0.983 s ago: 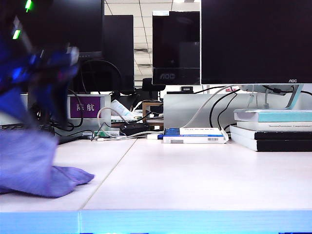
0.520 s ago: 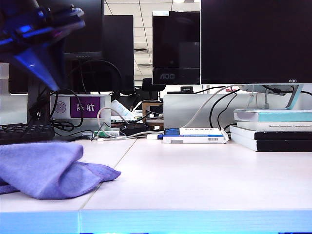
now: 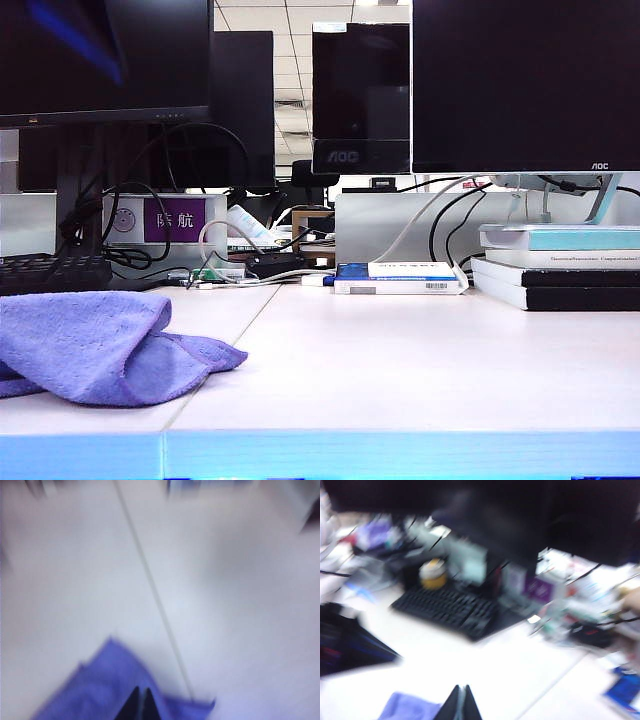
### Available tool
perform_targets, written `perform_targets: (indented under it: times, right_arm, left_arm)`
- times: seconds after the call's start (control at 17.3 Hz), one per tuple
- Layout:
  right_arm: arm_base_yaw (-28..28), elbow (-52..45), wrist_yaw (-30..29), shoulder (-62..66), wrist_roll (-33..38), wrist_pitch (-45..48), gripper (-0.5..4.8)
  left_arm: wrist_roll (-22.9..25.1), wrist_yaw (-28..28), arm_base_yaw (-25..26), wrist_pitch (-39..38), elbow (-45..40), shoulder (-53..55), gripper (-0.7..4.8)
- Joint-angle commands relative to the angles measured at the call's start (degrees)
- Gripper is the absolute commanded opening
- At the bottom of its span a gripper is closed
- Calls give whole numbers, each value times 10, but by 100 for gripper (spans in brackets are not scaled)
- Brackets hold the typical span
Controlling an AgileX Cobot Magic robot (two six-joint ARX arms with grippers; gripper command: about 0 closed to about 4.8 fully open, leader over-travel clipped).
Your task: Wipe the table from front to back using the rag.
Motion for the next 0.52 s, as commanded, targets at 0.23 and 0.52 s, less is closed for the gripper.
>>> perform_targets:
  times: [0.23,0.52]
  right_arm:
    - [0,-60,72,-109,0,-74,-1]
    - [0,-229,95,-226,0,0,-1]
  left_arm:
    - [3,-77,0,-20,0,-210,-6]
    - [12,-69,-1,-40,-95,-406,-6]
